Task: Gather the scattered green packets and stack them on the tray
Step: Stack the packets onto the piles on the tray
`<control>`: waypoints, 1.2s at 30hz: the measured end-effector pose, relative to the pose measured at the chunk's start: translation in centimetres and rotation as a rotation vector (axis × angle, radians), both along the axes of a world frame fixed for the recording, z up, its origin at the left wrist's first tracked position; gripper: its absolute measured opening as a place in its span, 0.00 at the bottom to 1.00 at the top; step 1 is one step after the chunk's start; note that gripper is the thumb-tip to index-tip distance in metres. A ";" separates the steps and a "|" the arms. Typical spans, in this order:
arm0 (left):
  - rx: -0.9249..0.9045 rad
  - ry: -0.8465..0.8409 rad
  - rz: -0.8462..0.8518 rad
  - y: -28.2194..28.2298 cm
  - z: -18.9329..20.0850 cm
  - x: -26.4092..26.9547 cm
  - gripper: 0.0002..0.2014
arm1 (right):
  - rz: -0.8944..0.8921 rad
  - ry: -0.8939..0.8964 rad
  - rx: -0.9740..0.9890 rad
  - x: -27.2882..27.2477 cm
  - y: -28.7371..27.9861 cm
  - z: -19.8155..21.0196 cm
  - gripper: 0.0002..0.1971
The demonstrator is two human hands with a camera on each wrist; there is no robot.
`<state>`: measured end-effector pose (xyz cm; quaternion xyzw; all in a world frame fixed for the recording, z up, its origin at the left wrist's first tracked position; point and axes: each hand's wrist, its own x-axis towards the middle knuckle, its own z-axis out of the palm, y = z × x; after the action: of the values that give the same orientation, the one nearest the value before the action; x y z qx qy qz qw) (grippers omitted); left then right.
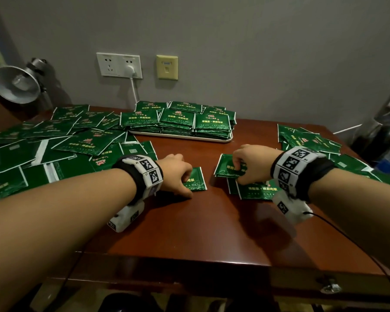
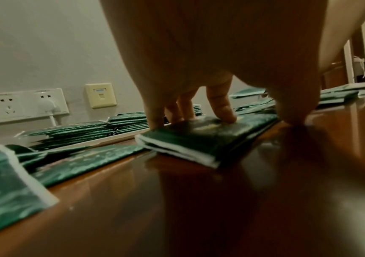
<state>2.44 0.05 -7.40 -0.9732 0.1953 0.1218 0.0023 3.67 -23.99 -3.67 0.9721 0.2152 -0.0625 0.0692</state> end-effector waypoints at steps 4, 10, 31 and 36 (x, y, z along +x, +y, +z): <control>0.045 0.034 -0.008 -0.8 0.2 -0.2 0.16 | 0.003 -0.005 0.016 0.1 0.1 -0.1 0.16; 0.127 -0.007 -0.075 -1.5 0.0 -0.9 0.21 | 0.016 -0.037 0.062 -0.1 -0.1 0.6 0.15; -0.157 -0.324 0.047 -1.8 11.3 18.5 0.29 | -0.060 -0.198 0.160 14.7 0.1 5.2 0.14; -0.194 -0.245 0.037 -5.1 10.6 27.7 0.26 | -0.041 -0.131 0.119 20.5 0.3 5.5 0.14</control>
<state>30.09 -5.05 3.22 -0.9798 0.1864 -0.0175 -0.0703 24.14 -23.65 1.88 0.9807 0.1934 0.0129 0.0241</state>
